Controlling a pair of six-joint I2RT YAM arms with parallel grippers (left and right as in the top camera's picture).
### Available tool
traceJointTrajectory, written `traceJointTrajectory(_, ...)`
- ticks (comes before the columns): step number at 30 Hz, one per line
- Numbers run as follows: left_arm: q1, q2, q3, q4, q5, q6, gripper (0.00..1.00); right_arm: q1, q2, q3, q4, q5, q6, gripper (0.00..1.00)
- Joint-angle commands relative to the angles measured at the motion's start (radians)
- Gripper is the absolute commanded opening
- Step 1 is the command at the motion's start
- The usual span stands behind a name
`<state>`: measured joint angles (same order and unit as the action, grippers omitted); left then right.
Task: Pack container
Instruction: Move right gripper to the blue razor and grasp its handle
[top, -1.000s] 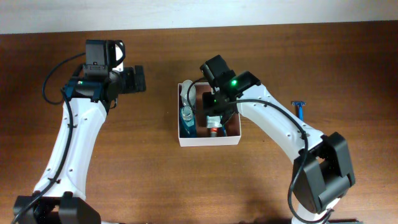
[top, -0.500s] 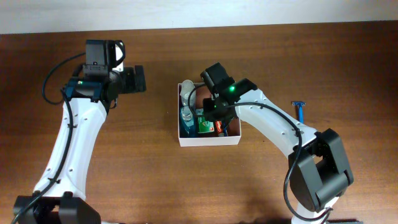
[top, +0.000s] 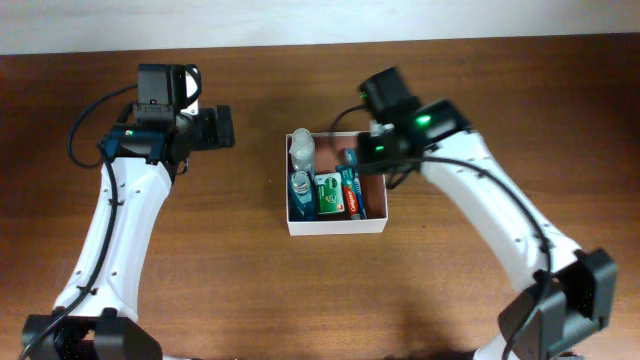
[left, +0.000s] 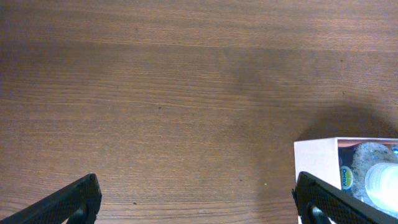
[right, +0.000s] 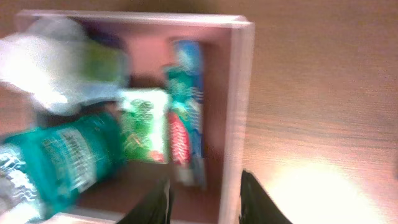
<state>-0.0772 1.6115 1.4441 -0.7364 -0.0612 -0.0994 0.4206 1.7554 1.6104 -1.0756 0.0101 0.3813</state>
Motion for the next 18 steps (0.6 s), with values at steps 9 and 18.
traceJointTrajectory(9,0.0,-0.028,0.016,0.002,-0.007,-0.013,0.99,-0.345,-0.015,0.01,-0.178,0.148,-0.018,0.29)
traceJointTrajectory(18,0.0,-0.028,0.016,0.002,-0.007,-0.013,0.99,-0.496,-0.008,0.009,-0.169,0.148,-0.124,0.34)
